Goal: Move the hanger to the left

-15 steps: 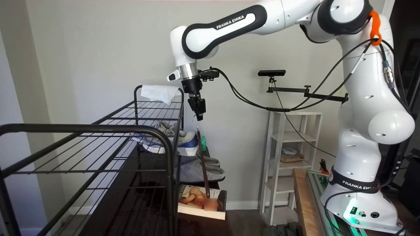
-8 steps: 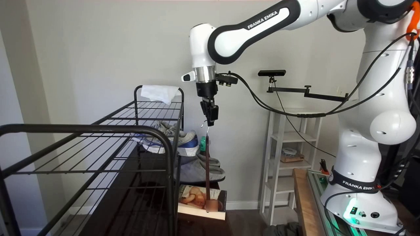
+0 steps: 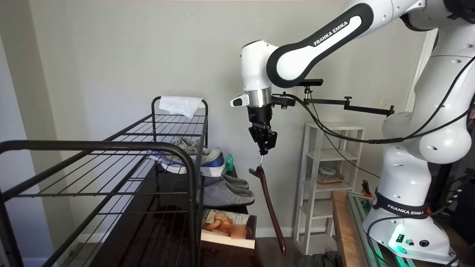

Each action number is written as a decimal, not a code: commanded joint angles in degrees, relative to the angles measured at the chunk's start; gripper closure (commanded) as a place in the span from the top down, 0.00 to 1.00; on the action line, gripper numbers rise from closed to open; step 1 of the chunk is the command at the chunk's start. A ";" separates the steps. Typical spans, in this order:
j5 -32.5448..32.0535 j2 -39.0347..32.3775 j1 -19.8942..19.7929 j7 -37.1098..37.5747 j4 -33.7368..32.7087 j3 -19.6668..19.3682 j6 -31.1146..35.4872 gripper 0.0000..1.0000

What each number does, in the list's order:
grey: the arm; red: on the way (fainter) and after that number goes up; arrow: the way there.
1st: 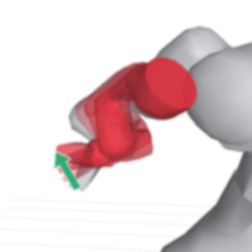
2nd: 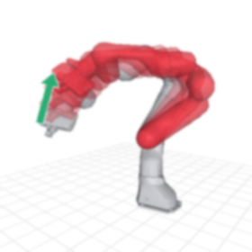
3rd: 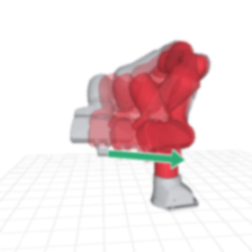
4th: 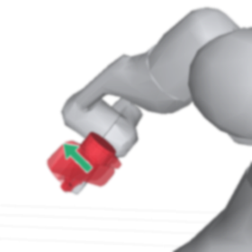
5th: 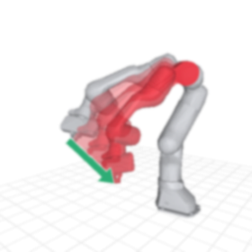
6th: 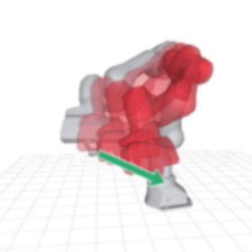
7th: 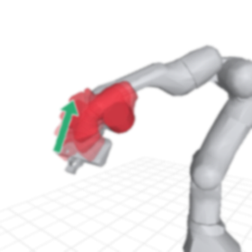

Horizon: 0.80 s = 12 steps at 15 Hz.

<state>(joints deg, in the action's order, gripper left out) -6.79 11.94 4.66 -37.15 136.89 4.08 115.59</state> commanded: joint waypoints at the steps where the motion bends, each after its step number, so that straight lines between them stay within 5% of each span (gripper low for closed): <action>1: -0.16 -1.56 1.07 0.55 -1.59 -0.39 0.15 0.02; 8: 2.81 -9.91 5.77 -0.20 -13.50 3.79 -0.11 0.02; 12: 3.94 -12.12 7.21 0.10 -12.89 6.28 2.91 0.02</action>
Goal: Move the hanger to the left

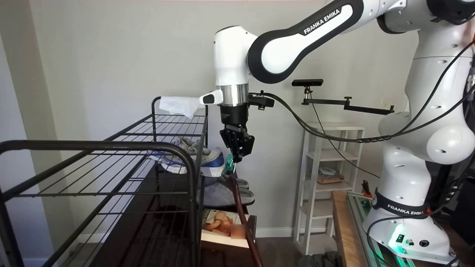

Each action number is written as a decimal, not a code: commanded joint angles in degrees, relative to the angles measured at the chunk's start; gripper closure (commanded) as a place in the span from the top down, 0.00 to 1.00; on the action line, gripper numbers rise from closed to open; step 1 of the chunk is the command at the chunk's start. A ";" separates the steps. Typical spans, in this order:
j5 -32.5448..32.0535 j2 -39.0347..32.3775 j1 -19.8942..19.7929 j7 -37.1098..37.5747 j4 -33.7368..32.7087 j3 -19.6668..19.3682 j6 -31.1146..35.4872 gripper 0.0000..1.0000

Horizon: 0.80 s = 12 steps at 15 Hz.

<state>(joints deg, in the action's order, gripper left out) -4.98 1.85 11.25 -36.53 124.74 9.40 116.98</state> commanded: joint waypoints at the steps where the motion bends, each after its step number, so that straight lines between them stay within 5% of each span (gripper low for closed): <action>1: 2.82 -2.00 0.69 -0.68 0.03 1.30 2.57 0.02; 4: 1.13 -2.09 0.48 -0.33 0.24 1.81 2.03 0.09; 7: 1.12 -2.00 0.47 -1.10 0.85 1.84 2.03 0.02; 12: 0.28 -2.08 2.24 13.54 1.48 3.86 10.16 0.02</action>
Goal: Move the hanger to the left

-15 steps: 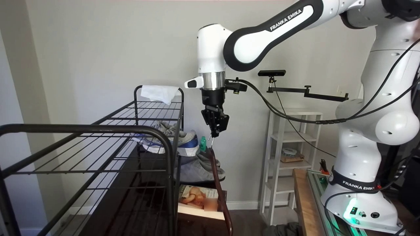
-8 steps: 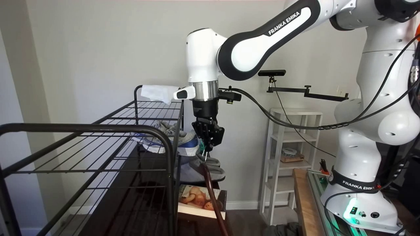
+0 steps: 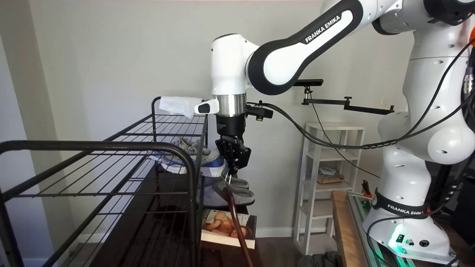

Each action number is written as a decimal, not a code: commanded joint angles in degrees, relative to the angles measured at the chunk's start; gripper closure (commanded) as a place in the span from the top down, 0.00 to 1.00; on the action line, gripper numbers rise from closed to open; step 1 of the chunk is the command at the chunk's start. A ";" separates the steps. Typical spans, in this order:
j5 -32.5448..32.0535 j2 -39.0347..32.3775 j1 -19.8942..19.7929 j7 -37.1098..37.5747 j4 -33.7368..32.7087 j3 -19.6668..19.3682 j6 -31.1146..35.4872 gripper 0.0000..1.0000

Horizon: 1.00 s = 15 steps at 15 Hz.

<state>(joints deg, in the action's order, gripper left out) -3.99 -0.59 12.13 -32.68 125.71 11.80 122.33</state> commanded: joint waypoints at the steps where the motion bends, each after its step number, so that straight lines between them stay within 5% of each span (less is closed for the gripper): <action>1: -1.70 0.51 1.96 13.92 0.55 2.21 6.80 0.02; 6: -6.52 0.15 4.53 25.32 -1.88 5.06 6.63 0.02; 15: -6.52 3.63 5.30 24.02 -8.33 6.27 -4.75 0.02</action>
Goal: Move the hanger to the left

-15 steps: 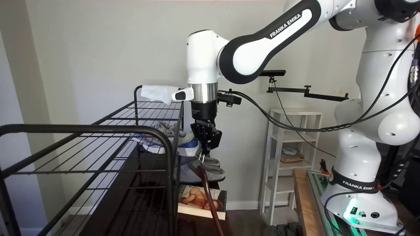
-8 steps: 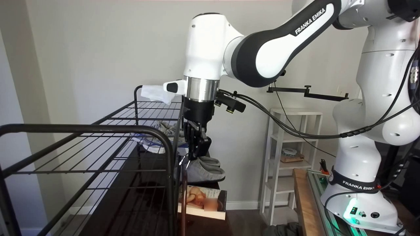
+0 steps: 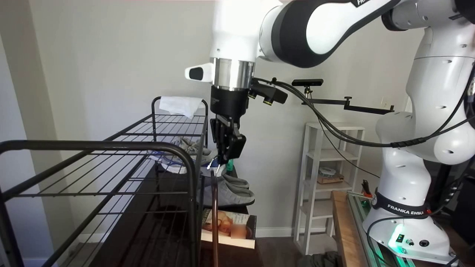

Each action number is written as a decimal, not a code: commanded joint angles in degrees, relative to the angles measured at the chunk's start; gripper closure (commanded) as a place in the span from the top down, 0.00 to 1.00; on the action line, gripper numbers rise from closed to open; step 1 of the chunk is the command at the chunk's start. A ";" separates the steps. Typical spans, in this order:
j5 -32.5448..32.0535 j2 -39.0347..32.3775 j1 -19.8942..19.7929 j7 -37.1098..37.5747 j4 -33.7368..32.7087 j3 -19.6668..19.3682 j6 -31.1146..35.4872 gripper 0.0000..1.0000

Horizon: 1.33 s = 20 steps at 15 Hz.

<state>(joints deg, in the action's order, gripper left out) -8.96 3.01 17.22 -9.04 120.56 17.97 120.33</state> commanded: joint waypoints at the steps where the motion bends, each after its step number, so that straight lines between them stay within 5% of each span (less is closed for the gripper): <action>1: -1.75 -0.66 0.08 0.39 -4.50 0.01 -2.72 0.02; 10: -6.03 -15.88 1.13 0.21 -18.58 -0.29 -7.03 0.02; 17: -9.45 -20.24 3.88 0.07 -25.46 -0.25 -9.75 0.02; 20: -8.10 -19.10 3.80 -2.22 -23.09 0.23 -4.95 0.02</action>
<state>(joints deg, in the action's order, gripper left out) -16.80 -14.17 20.32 -9.95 98.41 17.91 111.83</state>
